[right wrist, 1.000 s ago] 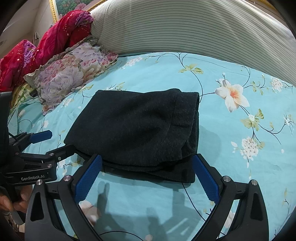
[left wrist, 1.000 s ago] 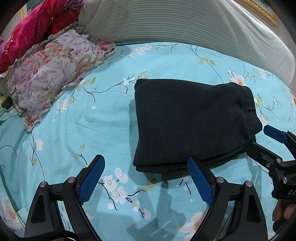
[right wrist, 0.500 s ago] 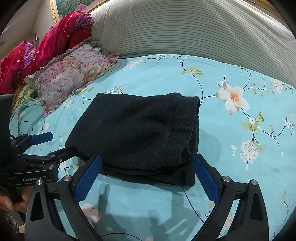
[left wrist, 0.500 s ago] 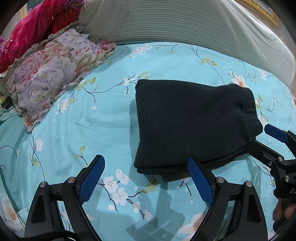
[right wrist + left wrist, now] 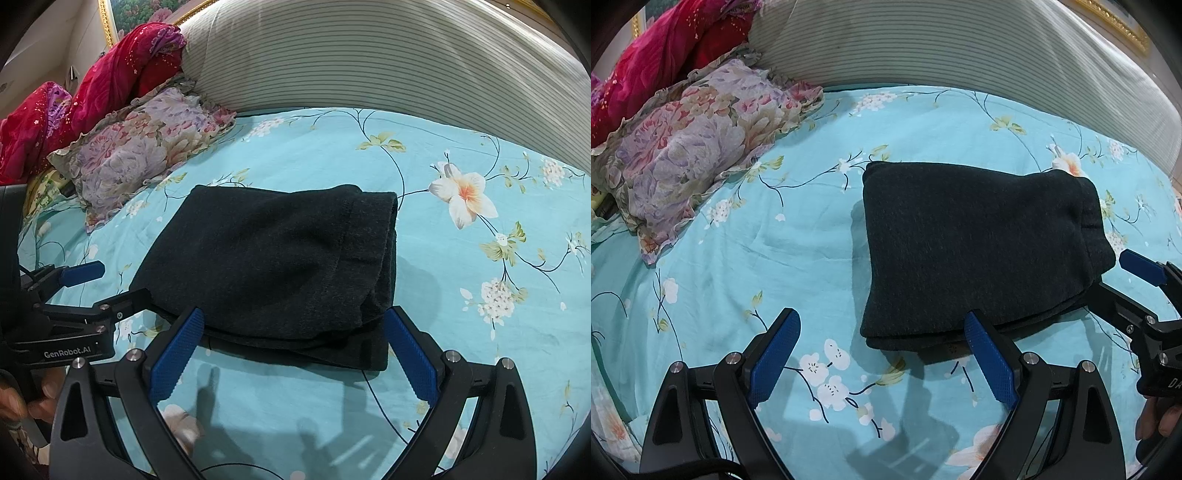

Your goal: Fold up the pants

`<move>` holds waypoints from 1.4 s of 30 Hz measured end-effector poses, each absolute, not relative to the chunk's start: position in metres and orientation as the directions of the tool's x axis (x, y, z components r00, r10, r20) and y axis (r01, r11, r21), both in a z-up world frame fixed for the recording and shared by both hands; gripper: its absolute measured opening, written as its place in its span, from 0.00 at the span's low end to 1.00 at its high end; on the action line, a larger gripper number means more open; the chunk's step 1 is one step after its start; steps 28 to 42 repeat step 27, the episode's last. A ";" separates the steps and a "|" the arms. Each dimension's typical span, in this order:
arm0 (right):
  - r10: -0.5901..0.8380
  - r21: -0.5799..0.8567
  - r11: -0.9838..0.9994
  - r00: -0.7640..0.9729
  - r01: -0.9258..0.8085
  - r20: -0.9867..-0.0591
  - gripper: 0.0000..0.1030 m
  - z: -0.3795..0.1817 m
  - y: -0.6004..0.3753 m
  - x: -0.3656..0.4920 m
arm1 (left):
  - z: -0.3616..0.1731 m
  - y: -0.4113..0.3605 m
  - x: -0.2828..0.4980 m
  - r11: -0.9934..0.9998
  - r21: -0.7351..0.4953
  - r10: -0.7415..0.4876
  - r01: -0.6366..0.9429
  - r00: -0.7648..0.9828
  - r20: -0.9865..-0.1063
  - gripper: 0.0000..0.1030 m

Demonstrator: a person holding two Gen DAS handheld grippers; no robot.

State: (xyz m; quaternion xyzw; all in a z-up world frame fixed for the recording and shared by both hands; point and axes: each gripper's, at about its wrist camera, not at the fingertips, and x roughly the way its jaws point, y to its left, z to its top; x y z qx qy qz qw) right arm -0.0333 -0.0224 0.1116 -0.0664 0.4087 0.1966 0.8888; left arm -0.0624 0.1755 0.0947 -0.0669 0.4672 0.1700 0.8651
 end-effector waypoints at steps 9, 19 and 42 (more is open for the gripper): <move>0.298 0.046 0.915 0.593 -0.401 -0.748 0.95 0.113 -0.024 -0.033 | 0.099 0.176 -0.062 0.934 0.030 0.224 -0.357 0.516 -0.826 0.88; 0.290 0.064 0.927 0.598 -0.369 -0.748 0.95 0.117 -0.034 -0.027 | 0.105 0.176 -0.055 0.932 0.022 0.219 -0.361 0.517 -0.827 0.88; 0.284 0.071 0.932 0.592 -0.355 -0.754 0.95 0.115 -0.037 -0.025 | 0.104 0.178 -0.051 0.931 0.016 0.212 -0.366 0.501 -0.839 0.88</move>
